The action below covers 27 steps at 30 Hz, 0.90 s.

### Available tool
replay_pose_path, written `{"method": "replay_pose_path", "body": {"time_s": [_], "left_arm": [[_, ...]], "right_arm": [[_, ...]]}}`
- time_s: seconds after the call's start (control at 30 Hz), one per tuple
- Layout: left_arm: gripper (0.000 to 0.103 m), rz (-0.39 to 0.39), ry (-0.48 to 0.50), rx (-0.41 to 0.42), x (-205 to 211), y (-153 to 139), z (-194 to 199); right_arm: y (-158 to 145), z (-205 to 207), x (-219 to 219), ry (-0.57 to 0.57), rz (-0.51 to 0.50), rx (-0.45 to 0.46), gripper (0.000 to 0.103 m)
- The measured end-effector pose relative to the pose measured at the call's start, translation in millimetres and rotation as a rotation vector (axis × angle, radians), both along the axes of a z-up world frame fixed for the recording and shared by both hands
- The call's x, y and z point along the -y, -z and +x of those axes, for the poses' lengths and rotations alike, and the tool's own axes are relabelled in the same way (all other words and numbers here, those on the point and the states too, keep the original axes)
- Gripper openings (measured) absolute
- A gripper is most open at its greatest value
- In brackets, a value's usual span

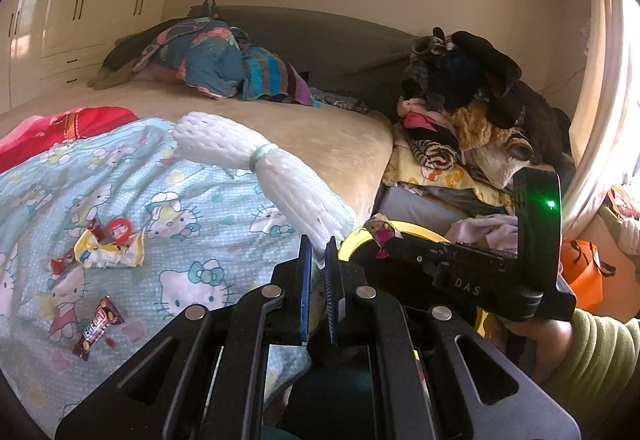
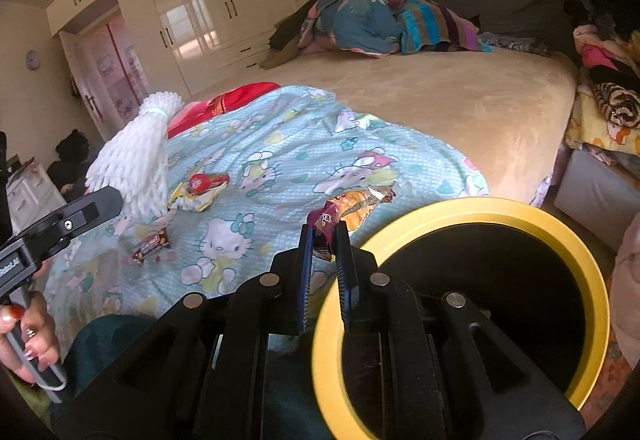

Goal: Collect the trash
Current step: 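Carry the foam net and pink wrapper over the bin with both tools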

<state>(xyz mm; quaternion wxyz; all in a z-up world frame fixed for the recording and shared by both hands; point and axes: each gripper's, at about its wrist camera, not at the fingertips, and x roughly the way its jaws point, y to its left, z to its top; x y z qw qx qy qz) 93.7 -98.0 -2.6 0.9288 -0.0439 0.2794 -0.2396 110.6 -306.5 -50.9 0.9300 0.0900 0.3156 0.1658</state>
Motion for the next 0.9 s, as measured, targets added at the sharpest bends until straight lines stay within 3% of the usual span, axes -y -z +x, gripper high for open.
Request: {"method": "replay_pose_path", "body": {"time_s": [0.9], "left_arm": [[0.007, 0.079, 0.174, -0.018, 60, 16, -17]], "right_arm": [[14, -24, 59, 0.088, -0.010, -0.045, 0.008]]}}
